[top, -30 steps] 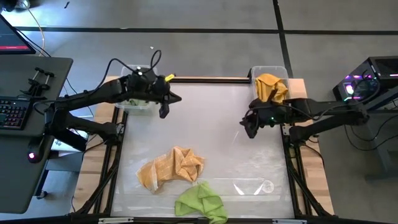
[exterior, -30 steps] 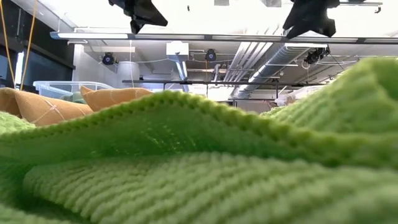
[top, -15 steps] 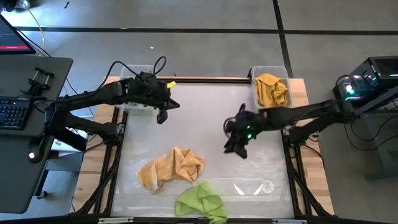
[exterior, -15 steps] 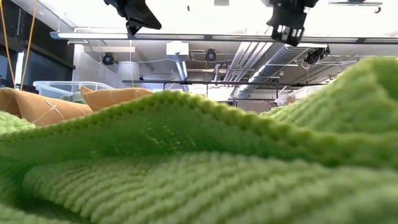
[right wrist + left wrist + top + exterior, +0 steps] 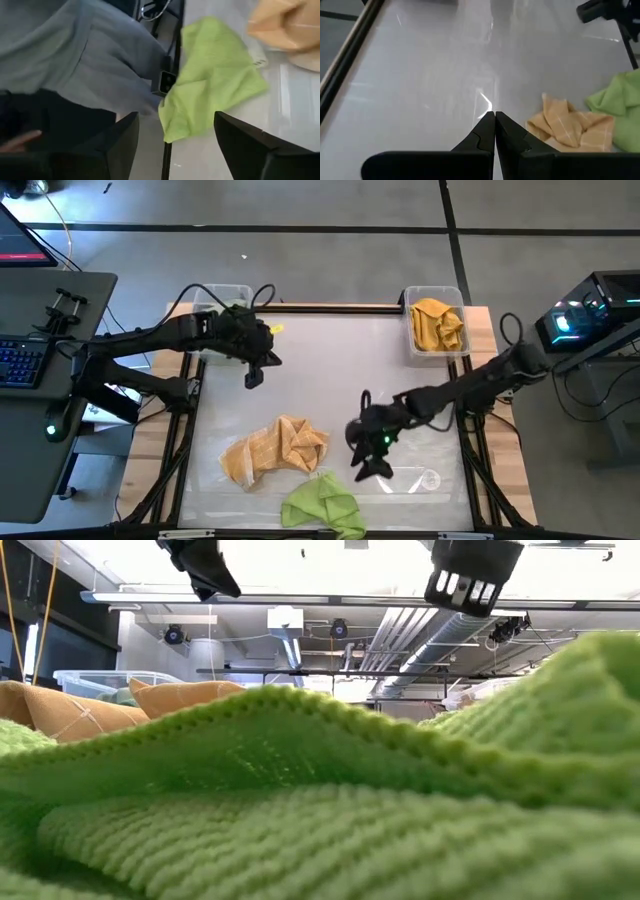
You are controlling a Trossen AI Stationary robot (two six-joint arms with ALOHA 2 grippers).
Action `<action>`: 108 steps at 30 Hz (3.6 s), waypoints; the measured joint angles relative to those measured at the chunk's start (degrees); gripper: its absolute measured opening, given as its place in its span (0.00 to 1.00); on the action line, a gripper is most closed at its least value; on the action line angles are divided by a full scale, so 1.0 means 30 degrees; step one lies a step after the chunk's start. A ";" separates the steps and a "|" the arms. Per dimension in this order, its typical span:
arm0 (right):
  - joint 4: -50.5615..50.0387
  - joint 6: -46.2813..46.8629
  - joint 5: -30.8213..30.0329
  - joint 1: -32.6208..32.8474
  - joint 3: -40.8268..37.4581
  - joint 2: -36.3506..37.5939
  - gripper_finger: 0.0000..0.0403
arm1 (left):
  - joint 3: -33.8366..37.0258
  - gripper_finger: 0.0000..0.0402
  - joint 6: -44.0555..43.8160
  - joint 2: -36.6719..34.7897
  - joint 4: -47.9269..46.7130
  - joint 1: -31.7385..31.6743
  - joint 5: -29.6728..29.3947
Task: Sort towels by color in basket
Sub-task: Put the light green microfiber towel into the left transparent bin
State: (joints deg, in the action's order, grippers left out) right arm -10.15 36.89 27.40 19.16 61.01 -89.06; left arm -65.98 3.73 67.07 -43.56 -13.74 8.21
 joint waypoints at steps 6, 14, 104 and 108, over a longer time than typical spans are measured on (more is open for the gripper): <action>-0.0087 0.1163 -0.0971 0.1245 0.0000 -0.0677 0.63 | 0.0006 0.00 -0.0001 0.0000 -0.0616 0.0399 0.0000; 0.2096 0.0530 -0.1303 0.2548 0.0007 -0.1182 0.63 | 0.0007 0.00 -0.0027 -0.0007 -0.0865 0.0954 -0.0015; 0.7425 -0.2978 -2.0264 0.0434 -0.0007 0.2632 0.03 | 0.0007 0.55 0.7449 0.2675 1.7085 1.1752 -0.9645; 0.8575 -0.3449 -1.8369 0.0065 -0.0007 0.2632 0.03 | 0.0007 0.60 0.6749 0.3376 1.6908 1.1709 -1.1259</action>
State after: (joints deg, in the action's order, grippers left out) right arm 15.58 26.54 -27.71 19.35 60.99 -81.17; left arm -65.95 23.97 77.20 7.16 21.39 -25.57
